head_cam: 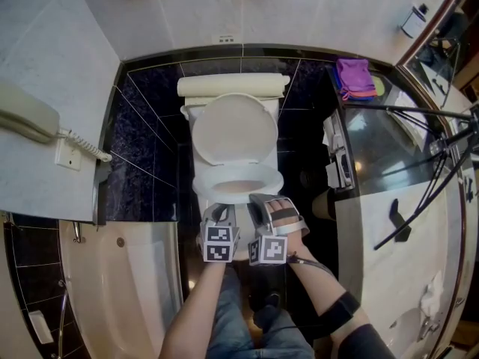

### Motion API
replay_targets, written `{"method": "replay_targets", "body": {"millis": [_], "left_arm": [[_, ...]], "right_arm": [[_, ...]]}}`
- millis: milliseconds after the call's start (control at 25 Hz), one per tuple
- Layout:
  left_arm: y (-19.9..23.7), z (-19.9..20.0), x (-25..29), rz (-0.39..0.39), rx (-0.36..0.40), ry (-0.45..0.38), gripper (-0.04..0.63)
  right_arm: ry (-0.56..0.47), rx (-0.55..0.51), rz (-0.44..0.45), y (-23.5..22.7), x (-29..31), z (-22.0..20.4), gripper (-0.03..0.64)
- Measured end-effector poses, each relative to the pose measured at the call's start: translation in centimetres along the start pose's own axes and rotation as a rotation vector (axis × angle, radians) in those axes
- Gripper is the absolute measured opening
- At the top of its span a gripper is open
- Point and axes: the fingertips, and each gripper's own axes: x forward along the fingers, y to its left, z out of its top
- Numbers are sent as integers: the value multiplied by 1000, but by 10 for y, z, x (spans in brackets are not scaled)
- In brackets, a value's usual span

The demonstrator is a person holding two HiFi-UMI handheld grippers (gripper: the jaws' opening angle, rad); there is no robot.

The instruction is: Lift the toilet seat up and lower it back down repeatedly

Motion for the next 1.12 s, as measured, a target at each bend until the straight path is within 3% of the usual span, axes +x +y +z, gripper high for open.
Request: {"method": "replay_targets", "body": {"millis": [520,640,720,1120], "left_arm": [[-21,-58,-12,18,-42,52,-8],[-22,-78,-12,32,-39,52,-8],[-22,-94,-13,45,-38,54,-8],[-45,-213,-10,46,-58,126,-9]], "right_arm": [[-33,45,76,64,-33,-9,100],[-35,80,92,84,-45,-20,48],[-22,138,98,97,-53,-34,18],[123,639,60,155,-47,-136,18]]}}
